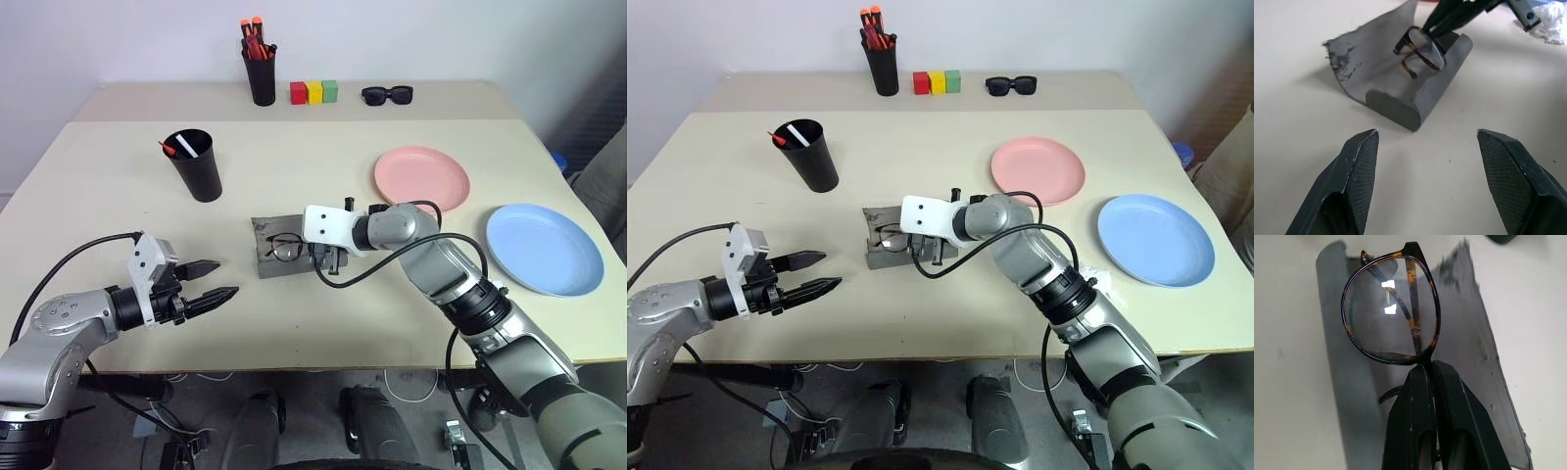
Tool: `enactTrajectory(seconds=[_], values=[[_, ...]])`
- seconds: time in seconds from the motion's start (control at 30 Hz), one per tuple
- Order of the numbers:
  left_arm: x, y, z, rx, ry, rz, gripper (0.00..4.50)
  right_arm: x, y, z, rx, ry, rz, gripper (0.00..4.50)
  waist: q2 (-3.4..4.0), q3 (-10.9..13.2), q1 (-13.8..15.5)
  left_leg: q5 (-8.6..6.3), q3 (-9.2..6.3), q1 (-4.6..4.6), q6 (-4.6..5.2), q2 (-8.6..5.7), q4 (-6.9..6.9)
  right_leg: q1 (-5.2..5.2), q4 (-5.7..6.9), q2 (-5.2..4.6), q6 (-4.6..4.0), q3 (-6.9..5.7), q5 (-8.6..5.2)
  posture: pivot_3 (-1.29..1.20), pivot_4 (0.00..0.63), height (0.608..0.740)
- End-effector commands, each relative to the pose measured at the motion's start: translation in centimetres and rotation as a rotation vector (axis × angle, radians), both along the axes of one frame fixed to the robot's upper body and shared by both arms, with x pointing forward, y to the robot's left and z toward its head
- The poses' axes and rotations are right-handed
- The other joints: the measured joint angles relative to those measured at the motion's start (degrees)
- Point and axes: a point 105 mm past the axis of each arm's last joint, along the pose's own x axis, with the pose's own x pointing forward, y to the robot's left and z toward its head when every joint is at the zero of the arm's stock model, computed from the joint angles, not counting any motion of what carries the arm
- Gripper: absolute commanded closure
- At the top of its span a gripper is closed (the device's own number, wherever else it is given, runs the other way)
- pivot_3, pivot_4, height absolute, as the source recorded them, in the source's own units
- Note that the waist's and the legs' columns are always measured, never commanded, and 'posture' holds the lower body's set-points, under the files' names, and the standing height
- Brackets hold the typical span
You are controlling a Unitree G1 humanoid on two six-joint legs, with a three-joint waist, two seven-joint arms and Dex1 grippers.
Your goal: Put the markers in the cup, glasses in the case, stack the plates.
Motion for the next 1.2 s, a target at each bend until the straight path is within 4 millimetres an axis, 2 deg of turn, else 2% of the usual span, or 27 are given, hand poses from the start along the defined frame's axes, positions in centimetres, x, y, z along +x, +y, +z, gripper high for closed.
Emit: enactTrajectory(seconds=[0.03,0.4,0.7,0.83,0.97,1.0,1.2], values=[[0.3,-0.4,0.6,0.019,-0.041,-0.011,1.22,-0.1,0.3,0.4,0.022,-0.029,0.000,4.49,0.00,0.0,0.0,0.00,0.00,0.00,0.00,0.00,0.00,0.00,0.00,0.00,0.00,0.00,0.00,0.00,0.150,0.740],[0.6,-0.8,0.4,0.014,-0.040,-0.012,1.22,0.6,0.7,1.0,0.118,0.011,-0.068,4.49,0.00,0.0,-1.2,0.00,-0.02,0.00,0.00,0.01,-0.06,-0.01,-0.02,0.00,-0.01,0.00,-0.01,0.00,0.150,0.740],[0.7,-0.8,0.3,0.015,-0.035,-0.004,1.22,0.6,0.7,0.5,0.099,0.007,-0.070,4.49,0.00,0.0,-1.2,0.00,-0.02,0.00,0.00,0.01,-0.10,-0.04,-0.05,0.00,-0.01,0.01,-0.02,0.00,0.150,0.740],[0.7,-0.8,0.3,0.016,-0.035,0.000,1.22,0.5,0.9,0.8,0.124,0.011,-0.071,3.13,0.00,0.0,-1.2,0.00,-0.03,0.00,0.00,0.01,-0.13,-0.05,-0.08,0.00,-0.02,0.01,-0.02,0.00,0.150,0.740],[0.9,-1.0,0.4,0.015,-0.036,0.001,1.22,0.1,1.1,1.6,0.144,-0.007,-0.042,1.01,0.00,0.0,-1.2,0.00,-0.04,-0.01,0.00,0.01,-0.25,-0.06,-0.17,-0.01,-0.02,0.01,-0.02,0.00,0.150,0.740],[0.9,-1.0,0.5,0.015,-0.036,0.001,1.22,-0.1,1.2,1.9,0.153,-0.010,-0.028,0.60,0.00,0.0,-1.2,0.00,-0.04,0.00,0.00,0.01,-0.28,-0.06,-0.19,-0.01,-0.02,0.01,-0.02,0.00,0.150,0.740],[1.3,-1.1,0.7,0.013,-0.037,0.014,1.22,-1.2,0.9,3.9,0.234,-0.036,0.032,0.60,0.00,0.0,-1.2,0.00,-0.04,0.00,0.00,0.01,-0.70,-0.07,-0.58,0.00,0.01,0.00,0.00,0.00,0.150,0.740]])
